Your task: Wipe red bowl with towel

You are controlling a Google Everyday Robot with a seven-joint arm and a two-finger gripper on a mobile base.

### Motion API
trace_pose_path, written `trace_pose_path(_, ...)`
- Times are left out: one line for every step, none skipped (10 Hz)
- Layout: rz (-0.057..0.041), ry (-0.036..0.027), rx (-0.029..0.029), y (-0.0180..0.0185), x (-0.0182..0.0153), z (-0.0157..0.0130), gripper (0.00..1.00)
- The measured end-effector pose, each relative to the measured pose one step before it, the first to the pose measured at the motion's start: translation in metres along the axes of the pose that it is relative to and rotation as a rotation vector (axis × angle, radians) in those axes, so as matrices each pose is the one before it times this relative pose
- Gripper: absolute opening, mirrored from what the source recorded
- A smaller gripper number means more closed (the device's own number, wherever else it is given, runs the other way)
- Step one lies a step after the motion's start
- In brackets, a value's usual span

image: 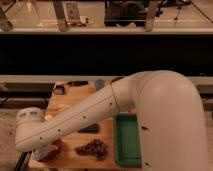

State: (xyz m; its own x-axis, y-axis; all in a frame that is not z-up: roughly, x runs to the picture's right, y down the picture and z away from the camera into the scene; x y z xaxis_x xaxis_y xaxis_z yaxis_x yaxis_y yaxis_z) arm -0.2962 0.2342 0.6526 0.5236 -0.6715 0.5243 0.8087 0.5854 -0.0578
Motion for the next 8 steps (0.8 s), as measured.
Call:
trace_pose_path(0.00482,-0.00045,0.00160,0.00048,0.00069,0.00015,0.80)
trace_pose_path(0.00330,-0.00076,0.00130,0.00026,0.00046,0.00028,0.80)
trace_pose_path(0.00180,-0.00161,0.00133,-0.00023,-0.00016,-0.00002,0.80)
trace_pose_path(0.00490,-0.00789,0.00866,-0.00023,-0.00015,-0.00112,0.80)
trace_pose_path(0.00857,-0.00478,0.01937,-0.00028,0.00058,-0.00487,0.80)
trace_pose_path(0.00699,0.00166,0.02425,-0.00096,0.00073,-0.00949,0.80)
trace_pose_path(0.00898,0.00834,0.02434,-0.00312,0.00075,-0.01459,0.80)
trace_pose_path(0.00670,0.00805,0.02213,-0.00427,-0.00188,-0.01426,0.80)
